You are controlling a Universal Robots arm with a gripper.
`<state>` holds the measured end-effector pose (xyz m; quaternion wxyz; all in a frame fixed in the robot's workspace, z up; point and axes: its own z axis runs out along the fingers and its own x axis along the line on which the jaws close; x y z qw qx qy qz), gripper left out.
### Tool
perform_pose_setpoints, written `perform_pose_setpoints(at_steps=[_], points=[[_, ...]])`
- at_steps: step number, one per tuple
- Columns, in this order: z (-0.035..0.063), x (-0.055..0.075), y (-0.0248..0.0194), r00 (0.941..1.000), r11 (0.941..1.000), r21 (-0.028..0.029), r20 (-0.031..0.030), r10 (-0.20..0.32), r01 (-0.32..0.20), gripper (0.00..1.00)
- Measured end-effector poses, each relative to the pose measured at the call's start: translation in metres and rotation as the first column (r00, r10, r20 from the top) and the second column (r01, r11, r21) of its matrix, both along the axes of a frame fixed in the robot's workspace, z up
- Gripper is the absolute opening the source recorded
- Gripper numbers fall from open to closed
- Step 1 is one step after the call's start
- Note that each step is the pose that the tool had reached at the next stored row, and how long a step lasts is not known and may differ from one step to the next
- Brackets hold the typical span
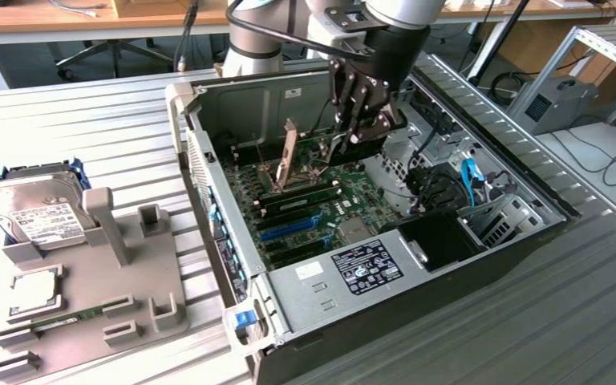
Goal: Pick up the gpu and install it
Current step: 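Insert the gpu into the slot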
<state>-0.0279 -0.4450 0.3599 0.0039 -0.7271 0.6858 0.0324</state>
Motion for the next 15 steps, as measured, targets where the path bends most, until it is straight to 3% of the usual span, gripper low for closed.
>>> perform_pose_setpoints(at_steps=[15], points=[[-0.0036,-0.0001,-0.0003,1.0000,1.0000,0.0000,0.0000,0.000,0.000,0.26]])
